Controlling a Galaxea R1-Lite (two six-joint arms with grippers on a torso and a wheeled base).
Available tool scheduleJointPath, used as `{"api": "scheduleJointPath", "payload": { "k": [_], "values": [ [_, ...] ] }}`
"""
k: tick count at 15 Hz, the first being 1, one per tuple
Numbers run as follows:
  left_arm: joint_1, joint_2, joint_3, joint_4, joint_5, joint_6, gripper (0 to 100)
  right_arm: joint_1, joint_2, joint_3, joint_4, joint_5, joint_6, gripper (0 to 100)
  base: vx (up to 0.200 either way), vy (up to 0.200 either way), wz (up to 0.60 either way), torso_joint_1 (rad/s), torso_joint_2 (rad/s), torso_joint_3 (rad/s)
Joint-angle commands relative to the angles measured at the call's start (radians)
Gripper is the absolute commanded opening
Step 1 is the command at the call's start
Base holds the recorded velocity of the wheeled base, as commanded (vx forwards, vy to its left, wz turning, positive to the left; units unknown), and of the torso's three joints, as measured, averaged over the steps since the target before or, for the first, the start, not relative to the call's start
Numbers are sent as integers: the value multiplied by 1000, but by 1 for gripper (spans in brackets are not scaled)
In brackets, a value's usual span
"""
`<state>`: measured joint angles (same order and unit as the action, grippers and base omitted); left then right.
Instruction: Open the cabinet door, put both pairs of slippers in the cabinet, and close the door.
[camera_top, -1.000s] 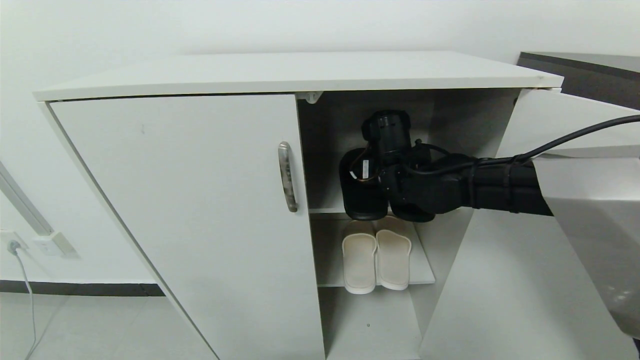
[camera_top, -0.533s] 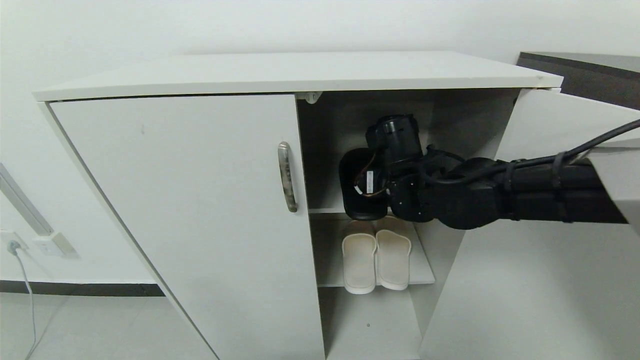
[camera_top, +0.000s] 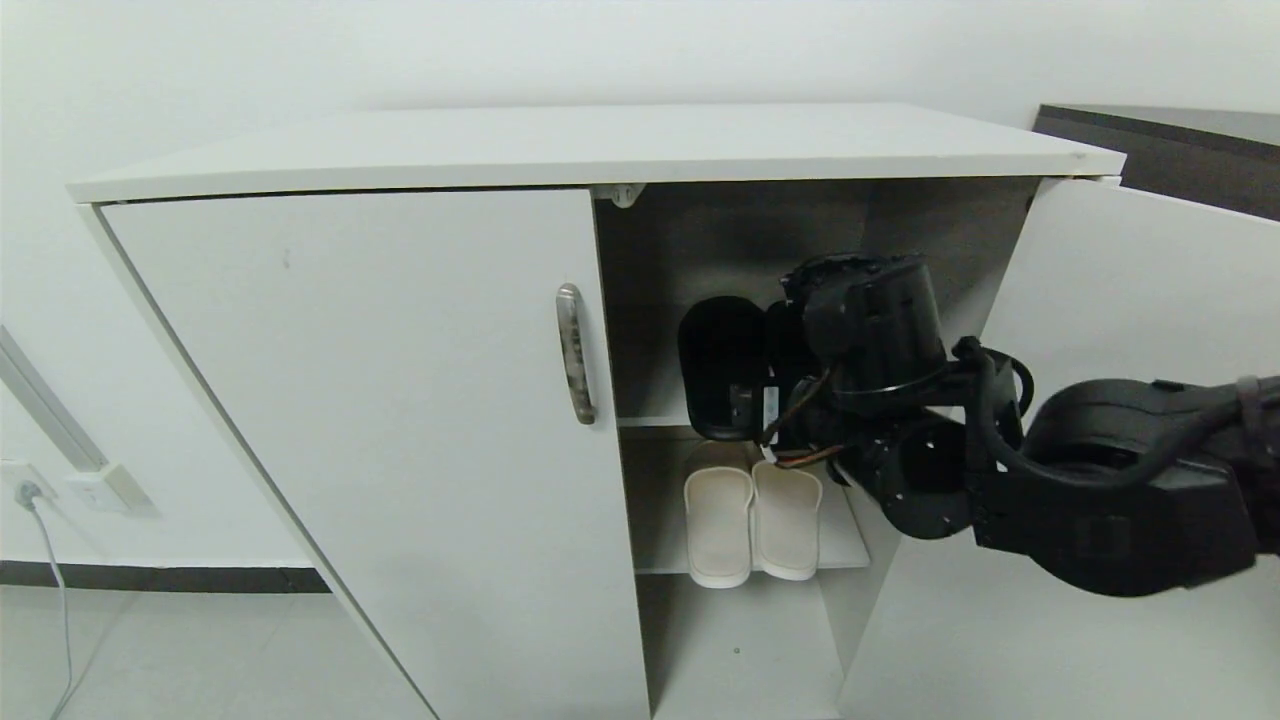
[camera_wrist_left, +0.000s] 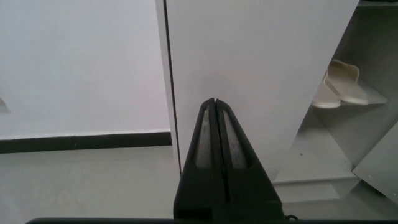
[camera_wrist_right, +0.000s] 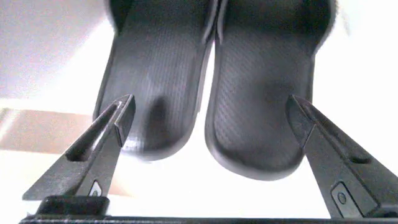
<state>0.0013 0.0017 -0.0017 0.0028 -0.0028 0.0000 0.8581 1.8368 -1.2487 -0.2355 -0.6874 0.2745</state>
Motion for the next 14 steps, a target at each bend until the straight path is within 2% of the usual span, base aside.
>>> {"api": "scheduleJointPath", "payload": {
  "k": [1, 6, 7, 14],
  "values": [
    [0, 0, 0, 0, 0, 2, 0, 32, -77, 132, -88, 31, -9, 100, 0, 0, 0, 0, 0, 0],
    [0, 0, 0, 0, 0, 2, 0, 47, -68, 158, -139, 48, -23, 100, 0, 0, 0, 0, 0, 0],
    [0, 0, 0, 0, 0, 2, 0, 53, -67, 157, -146, 48, -21, 0, 0, 0, 0, 0, 0, 0],
    [0, 0, 0, 0, 0, 0, 0, 62, -57, 166, -165, 48, -23, 0, 0, 0, 0, 0, 0, 0]
  ]
}}
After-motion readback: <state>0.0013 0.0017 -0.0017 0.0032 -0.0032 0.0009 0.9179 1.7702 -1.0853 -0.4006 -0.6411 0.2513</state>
